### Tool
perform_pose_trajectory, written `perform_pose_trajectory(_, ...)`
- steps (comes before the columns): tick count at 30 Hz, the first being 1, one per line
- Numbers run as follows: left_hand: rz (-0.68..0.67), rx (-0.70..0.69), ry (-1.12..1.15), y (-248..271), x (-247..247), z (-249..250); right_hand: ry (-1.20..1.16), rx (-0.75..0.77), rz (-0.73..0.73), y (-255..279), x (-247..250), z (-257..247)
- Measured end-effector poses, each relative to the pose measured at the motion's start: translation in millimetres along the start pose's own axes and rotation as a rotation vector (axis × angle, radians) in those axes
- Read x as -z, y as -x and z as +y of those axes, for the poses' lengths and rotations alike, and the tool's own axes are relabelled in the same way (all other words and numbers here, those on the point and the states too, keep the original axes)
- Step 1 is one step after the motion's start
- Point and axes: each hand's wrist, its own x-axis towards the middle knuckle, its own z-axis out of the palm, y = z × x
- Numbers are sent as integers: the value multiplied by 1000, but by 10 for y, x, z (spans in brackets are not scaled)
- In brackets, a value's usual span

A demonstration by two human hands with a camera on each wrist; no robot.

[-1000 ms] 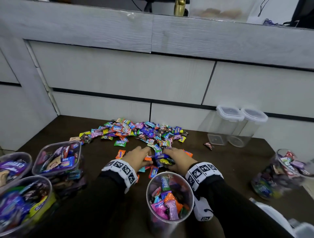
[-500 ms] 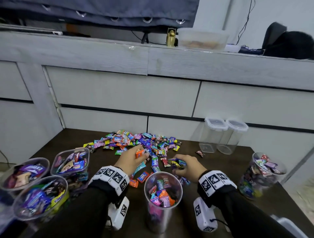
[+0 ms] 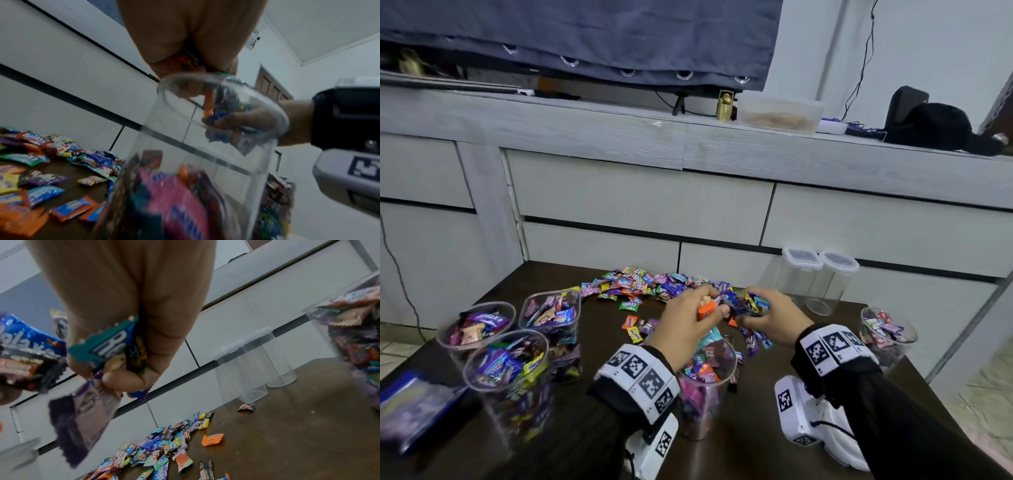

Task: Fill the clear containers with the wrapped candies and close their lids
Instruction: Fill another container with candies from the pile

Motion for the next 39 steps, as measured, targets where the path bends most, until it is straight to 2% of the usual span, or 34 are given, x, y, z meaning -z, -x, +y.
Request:
perform_pose_trajectory(12,-38,-81,-219,170,-195,-94,80,-71,2,97,15,88)
perform_pose_trajectory(20,-100,-172,-329,181,-107,-37,114,-140,0,59,-14,140)
perform_pose_trajectory(26,-127,-171,-415,270,-24,-85,129,-145,-1,35,-35,149)
perform_pose_trajectory(32,-207,-193,-769,209,14,-81,129,-152,-24,27,-61,147)
perform_pose_trajectory(39,-400,-179,-835,95,120,4,113,-152,-18,35,-38,118)
